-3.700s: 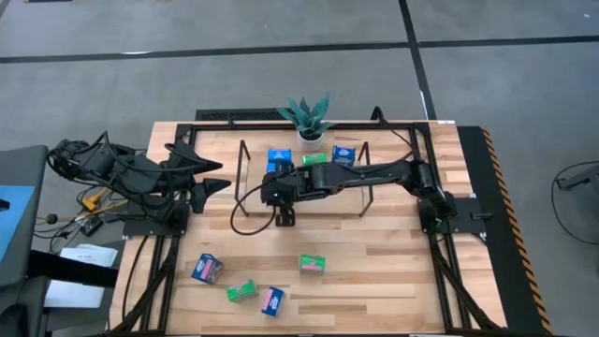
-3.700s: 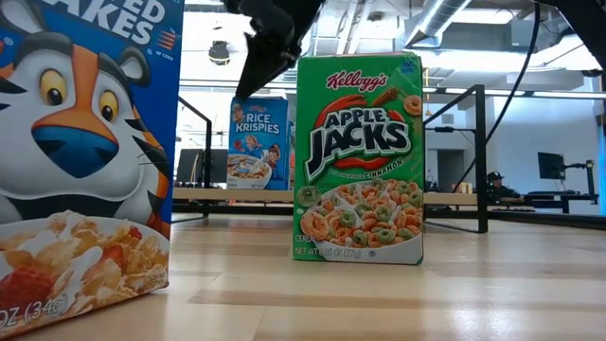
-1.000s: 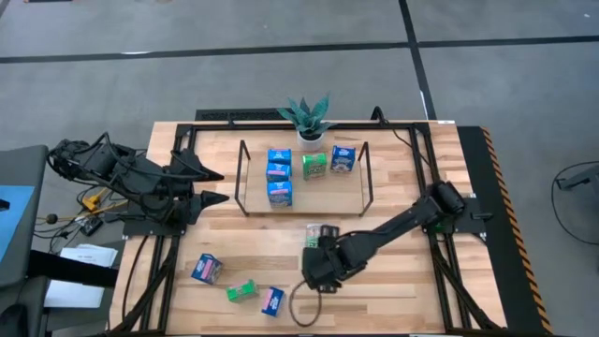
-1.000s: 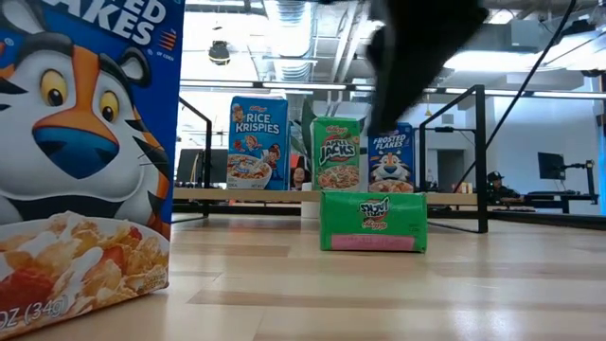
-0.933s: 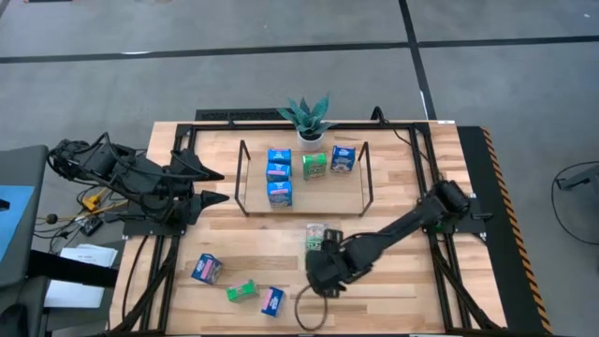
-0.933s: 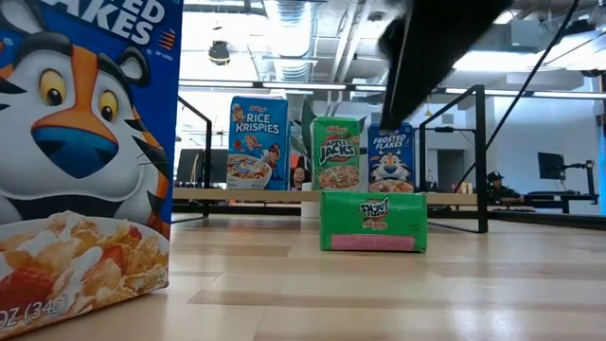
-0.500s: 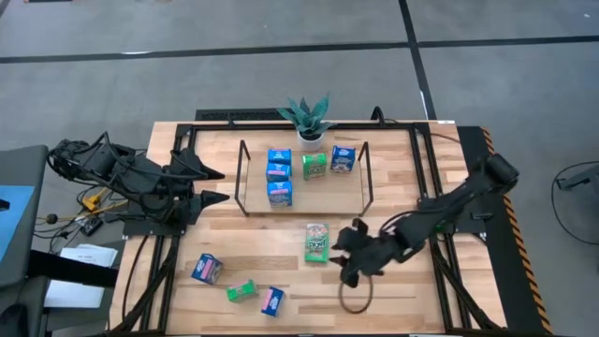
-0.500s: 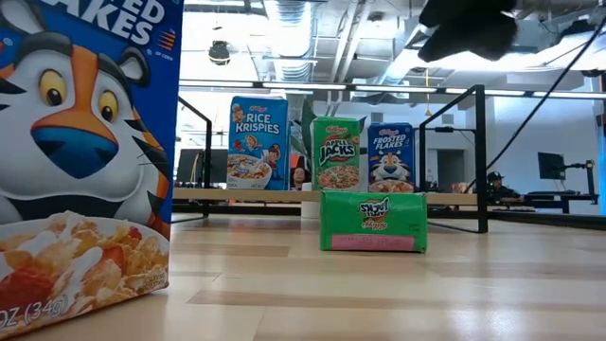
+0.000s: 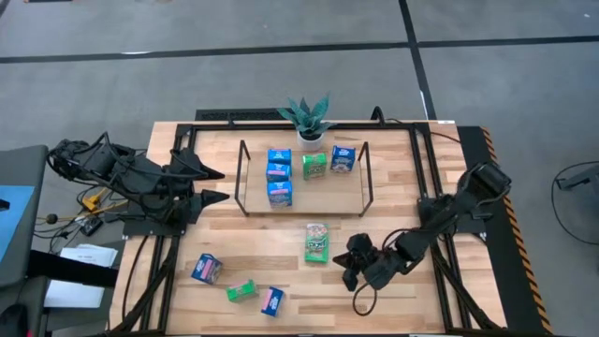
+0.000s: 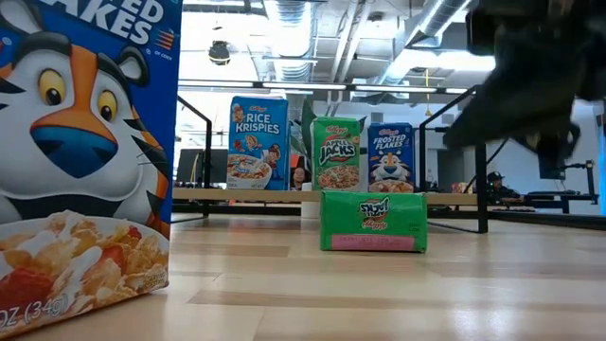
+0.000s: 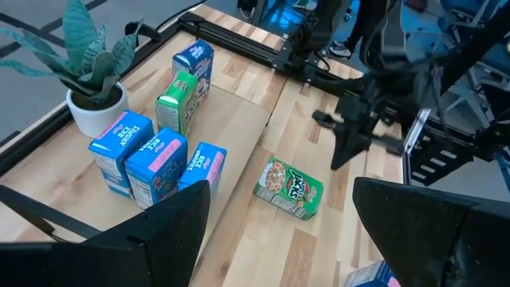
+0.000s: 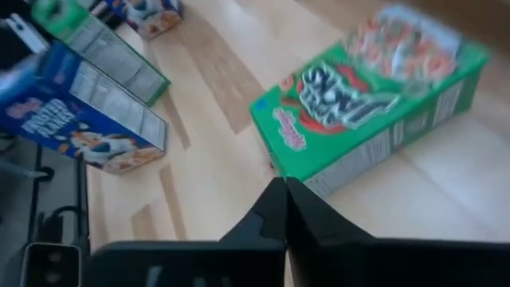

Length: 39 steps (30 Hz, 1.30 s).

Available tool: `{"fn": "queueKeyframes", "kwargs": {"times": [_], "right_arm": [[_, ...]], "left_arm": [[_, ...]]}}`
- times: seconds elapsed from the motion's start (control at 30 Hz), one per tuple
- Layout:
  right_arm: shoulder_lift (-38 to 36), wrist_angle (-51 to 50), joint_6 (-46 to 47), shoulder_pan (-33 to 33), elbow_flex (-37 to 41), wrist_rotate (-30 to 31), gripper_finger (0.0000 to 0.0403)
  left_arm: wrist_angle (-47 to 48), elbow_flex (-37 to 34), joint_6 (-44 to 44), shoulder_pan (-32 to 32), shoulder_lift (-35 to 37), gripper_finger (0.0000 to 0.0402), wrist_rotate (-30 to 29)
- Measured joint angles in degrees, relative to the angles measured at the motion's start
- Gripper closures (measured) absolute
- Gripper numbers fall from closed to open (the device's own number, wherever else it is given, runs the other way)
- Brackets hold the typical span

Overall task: Stack cereal on shelf
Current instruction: Put the right green cereal box on the shelf aligned with the other green cereal box

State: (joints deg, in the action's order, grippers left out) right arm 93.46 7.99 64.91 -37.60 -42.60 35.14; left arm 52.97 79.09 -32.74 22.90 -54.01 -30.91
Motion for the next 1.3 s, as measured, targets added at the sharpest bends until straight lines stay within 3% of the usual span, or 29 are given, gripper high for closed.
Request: {"fn": "queueKeyframes", "kwargs": {"times": [0.33, 0.67, 0.97, 1.3], "right_arm": [[11.17, 15.41, 1.95, 1.97, 0.01, -0.49, 0.0388], [8.40, 16.19, -0.72, 3.89, -0.01, -0.37, 0.0394], [7.09, 11.21, -0.63, 5.80, -0.01, 0.89, 0.0397], [7.10, 8.83, -1.32, 7.80, -0.01, 0.96, 0.0386]], "left_arm": [[-1.90, -1.35, -2.22, 0.00, -0.60, 0.0102, 1.98], [-7.15, -9.23, -5.06, 0.02, -0.75, 0.0102, 4.09], [-18.93, -18.87, -5.96, 0.02, -0.74, 0.0102, 5.21], [-39.63, -33.86, -8.92, 0.02, -0.75, 0.0110, 7.98]]}}
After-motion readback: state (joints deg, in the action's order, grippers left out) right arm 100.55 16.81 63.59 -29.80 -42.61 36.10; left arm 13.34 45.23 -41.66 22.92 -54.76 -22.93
